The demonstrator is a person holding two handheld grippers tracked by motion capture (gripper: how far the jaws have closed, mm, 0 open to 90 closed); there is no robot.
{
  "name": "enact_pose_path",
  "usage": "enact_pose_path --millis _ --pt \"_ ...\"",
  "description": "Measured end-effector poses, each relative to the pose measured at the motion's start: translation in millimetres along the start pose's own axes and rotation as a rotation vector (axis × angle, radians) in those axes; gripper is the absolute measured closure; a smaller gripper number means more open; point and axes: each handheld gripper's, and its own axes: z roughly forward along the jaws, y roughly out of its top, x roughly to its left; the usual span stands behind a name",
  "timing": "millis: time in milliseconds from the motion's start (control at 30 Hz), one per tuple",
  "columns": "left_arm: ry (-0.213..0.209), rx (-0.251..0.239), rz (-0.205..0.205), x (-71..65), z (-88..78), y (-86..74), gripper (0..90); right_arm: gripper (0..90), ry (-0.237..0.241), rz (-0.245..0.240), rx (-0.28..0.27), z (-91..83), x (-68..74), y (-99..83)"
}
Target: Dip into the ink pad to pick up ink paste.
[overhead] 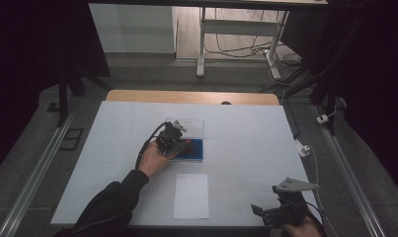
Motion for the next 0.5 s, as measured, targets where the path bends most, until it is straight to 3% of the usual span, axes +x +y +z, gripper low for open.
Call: enact_pose_path --millis 267,367,500 --pt "0.004 0.006 -0.004 -0.7 0.5 -1.2 79.8 0.0 0.001 0.000 0.000 0.4 0.2 0.0" --pt "0.016 0.002 0.001 -2.9 1.1 -2.2 79.9 0.0 0.001 -0.001 0.002 0.6 0.3 0.0" --pt "0.059 0.021 0.036 -11.0 1.7 -0.1 79.9 0.0 0.001 -0.001 0.005 0.8 0.4 0.1"
